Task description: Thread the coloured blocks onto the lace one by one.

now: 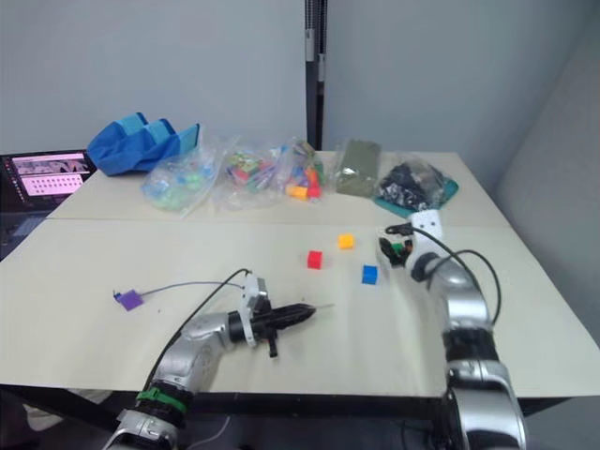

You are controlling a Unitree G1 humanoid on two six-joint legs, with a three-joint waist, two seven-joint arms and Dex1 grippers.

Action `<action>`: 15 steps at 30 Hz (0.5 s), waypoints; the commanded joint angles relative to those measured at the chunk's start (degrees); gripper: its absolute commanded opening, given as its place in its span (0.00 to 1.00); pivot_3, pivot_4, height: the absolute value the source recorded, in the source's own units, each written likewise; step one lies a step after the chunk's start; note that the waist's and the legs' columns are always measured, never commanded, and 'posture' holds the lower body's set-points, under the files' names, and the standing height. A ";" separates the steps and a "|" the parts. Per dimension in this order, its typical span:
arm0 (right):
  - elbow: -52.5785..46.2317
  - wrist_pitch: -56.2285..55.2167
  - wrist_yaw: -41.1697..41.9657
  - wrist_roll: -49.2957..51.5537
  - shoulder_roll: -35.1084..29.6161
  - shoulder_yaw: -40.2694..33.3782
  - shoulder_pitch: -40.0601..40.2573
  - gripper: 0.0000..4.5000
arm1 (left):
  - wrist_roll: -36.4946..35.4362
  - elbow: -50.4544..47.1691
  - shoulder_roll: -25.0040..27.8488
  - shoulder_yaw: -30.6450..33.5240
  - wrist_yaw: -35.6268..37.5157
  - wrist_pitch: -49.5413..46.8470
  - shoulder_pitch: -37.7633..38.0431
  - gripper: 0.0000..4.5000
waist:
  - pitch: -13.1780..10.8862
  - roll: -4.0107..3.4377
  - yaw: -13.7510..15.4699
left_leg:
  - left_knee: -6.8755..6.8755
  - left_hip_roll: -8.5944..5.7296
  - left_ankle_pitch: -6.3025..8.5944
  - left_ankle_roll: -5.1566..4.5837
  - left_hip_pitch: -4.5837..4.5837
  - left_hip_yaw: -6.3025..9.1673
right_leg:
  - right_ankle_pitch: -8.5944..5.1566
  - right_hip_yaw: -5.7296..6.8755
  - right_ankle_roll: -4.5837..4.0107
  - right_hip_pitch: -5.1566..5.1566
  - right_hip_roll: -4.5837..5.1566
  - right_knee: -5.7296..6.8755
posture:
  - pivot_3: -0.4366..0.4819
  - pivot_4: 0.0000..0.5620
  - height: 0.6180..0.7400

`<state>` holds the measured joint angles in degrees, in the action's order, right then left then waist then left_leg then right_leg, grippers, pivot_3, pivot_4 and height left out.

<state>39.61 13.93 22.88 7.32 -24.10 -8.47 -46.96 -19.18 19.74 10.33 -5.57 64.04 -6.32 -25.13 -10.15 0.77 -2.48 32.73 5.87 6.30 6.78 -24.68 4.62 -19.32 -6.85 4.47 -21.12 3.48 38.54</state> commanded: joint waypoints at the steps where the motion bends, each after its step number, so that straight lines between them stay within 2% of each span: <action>1: 9.35 -5.20 -0.78 -1.86 -0.40 0.40 -4.45 0.81 | -0.91 -3.48 0.21 0.42 -1.03 0.01 0.21 0.00 | 0.00 0.00 0.05 | -0.01 0.00 0.00 0.00 0.00 0.00 | 0.00 0.01 0.00 0.00 0.00 0.00 | 0.48 0.27 1.00; 6: 20.10 -9.80 -0.76 -3.46 -0.03 1.26 -9.01 0.81 | -0.89 -4.95 0.77 0.23 -2.02 -0.20 0.77 0.00 | -0.01 -0.01 -0.09 | -0.01 0.00 0.00 0.00 -0.01 0.00 | 0.00 0.00 0.00 0.00 0.00 -0.01 | 0.48 0.27 1.00; 9: 23.54 -12.69 -0.55 -3.39 -0.06 0.56 -9.78 0.64 | -0.80 -5.60 1.14 0.24 -2.54 -0.22 1.02 0.00 | -0.01 -0.02 -0.19 | -0.01 0.00 0.00 0.00 0.00 0.00 | 0.00 -0.01 0.00 0.00 0.00 -0.01 | 0.48 0.27 1.00; 14: 23.11 -15.02 0.16 -2.67 -0.86 -0.56 -9.42 0.27 | -0.85 -5.54 1.49 0.07 -2.69 -0.18 0.96 0.00 | -0.01 -0.02 -0.23 | -0.02 0.00 0.00 0.00 0.00 0.00 | 0.00 -0.01 0.00 0.00 0.00 -0.01 | 0.48 0.27 1.00; 15: 22.38 -14.97 0.40 -2.57 -1.04 -0.64 -9.05 0.27 | -0.85 -5.41 1.50 -0.04 -2.63 -0.19 0.91 0.00 | -0.01 -0.02 -0.21 | -0.02 0.00 0.00 0.00 0.00 0.00 | 0.00 -0.01 0.00 0.00 0.00 -0.01 | 0.48 0.27 1.00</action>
<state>64.23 0.37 22.83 3.62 -24.09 -7.93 -55.54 -19.21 16.08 11.87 -5.57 61.39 -6.47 -24.26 -10.16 0.75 -2.69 32.71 5.87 6.30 6.78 -24.68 4.62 -19.32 -6.86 4.47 -21.13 3.48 38.53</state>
